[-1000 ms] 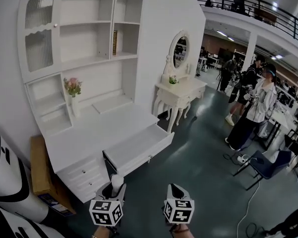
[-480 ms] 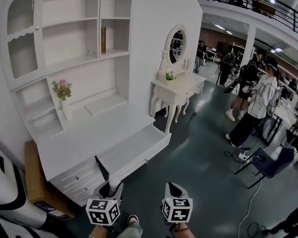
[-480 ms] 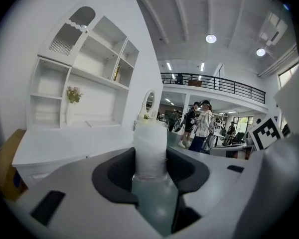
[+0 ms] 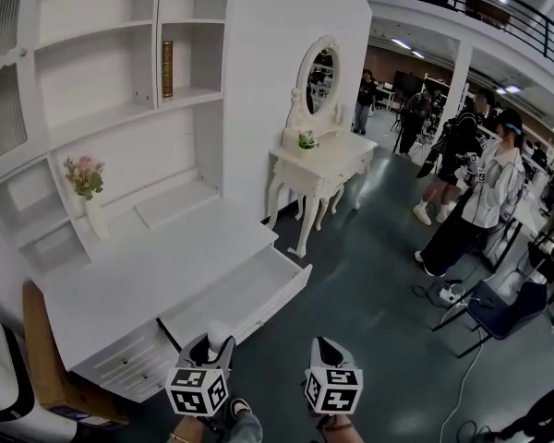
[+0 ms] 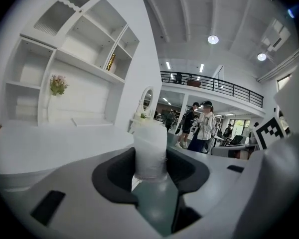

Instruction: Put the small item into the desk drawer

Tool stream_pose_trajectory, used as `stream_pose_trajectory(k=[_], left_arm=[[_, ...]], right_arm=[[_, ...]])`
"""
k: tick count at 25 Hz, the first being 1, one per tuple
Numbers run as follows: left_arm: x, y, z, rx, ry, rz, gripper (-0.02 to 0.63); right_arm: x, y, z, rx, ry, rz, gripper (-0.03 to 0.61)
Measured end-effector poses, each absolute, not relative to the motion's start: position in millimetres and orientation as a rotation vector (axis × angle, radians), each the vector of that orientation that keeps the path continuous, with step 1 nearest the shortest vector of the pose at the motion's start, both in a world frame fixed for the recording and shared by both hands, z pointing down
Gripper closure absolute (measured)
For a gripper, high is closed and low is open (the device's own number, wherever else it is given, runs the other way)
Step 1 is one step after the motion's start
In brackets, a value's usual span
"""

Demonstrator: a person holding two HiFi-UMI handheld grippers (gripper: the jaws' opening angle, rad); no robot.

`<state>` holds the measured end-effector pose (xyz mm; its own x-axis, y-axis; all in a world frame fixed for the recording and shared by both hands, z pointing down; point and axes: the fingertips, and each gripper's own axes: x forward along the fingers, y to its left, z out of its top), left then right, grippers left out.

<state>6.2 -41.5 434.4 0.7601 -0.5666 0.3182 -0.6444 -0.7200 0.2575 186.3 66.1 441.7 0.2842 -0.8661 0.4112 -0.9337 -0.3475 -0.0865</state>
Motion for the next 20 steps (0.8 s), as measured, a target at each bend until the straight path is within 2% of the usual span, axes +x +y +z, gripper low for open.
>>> stream_pose_trajectory(k=[12, 20], left_arm=[[96.4, -179.9, 425.4, 2.626, -0.903, 0.324, 0.434], [120.0, -225.3, 443.6, 2.564, -0.922, 0.347, 0.434]], right_arm=[[268.5, -76.1, 431.2, 2.390, -1.699, 0.587, 0.574], [291.6, -126.2, 448.7, 2.330, -1.709, 0.635, 0.574]])
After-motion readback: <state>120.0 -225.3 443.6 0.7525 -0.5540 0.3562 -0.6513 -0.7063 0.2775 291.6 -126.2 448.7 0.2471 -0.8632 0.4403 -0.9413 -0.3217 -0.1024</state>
